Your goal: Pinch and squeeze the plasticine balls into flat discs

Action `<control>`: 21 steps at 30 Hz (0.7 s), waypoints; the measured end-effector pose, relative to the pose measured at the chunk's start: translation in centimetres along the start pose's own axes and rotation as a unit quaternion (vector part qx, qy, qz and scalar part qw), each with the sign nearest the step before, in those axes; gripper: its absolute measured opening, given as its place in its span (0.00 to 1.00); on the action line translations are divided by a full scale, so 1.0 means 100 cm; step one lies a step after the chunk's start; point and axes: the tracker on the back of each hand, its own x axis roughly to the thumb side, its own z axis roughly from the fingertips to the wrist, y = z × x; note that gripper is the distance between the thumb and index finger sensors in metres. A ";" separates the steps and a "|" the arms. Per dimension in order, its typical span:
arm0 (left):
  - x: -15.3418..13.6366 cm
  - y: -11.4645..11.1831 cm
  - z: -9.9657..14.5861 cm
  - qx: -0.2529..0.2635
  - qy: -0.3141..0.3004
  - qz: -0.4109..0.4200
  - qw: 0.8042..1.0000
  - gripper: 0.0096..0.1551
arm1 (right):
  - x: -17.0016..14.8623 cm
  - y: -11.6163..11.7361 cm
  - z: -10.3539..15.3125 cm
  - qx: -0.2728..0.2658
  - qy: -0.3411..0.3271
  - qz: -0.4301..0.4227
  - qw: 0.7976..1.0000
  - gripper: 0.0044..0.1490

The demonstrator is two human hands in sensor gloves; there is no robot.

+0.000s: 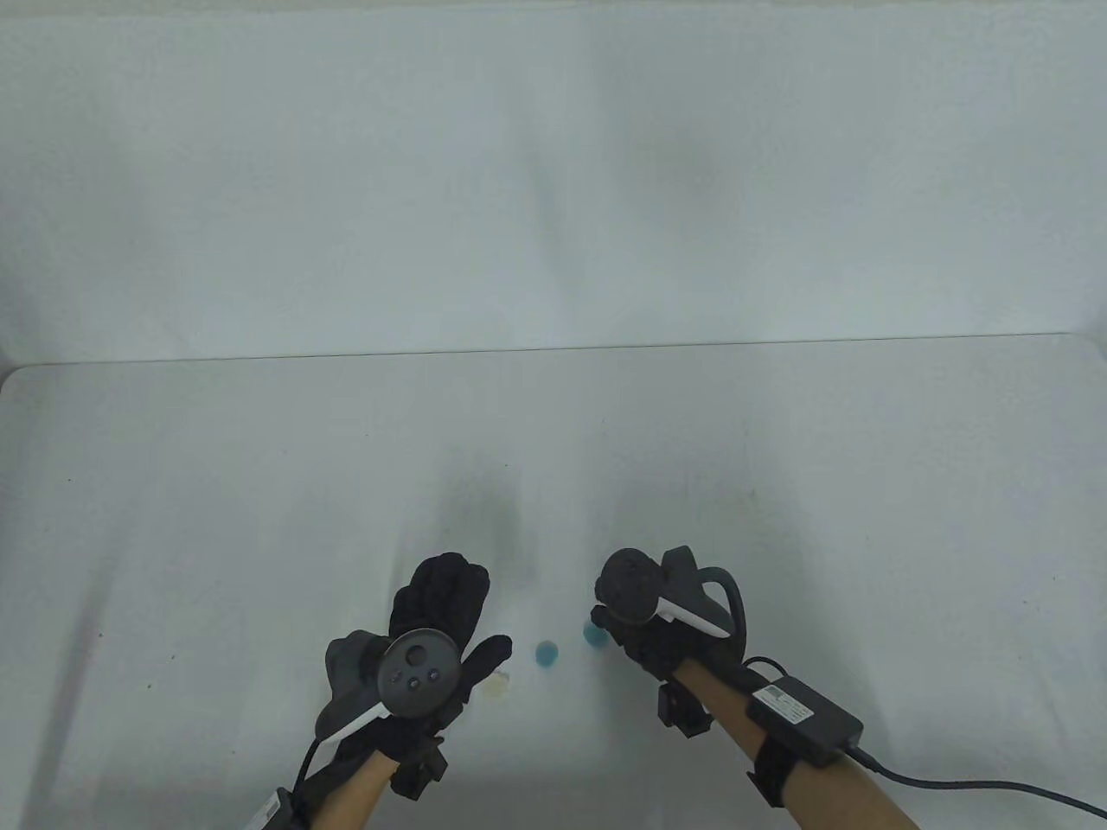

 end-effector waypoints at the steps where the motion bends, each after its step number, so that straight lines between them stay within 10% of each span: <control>1: 0.000 0.000 0.000 0.000 0.000 -0.001 1.000 0.46 | -0.002 -0.008 0.005 -0.004 -0.005 -0.005 1.000 0.31; 9: 0.002 0.000 0.001 0.001 -0.007 -0.004 1.000 0.46 | -0.040 -0.052 0.055 -0.026 -0.007 0.018 0.999 0.32; 21: 0.003 -0.001 0.001 -0.001 -0.006 -0.008 1.000 0.46 | -0.088 0.002 0.075 0.070 0.043 0.106 0.991 0.35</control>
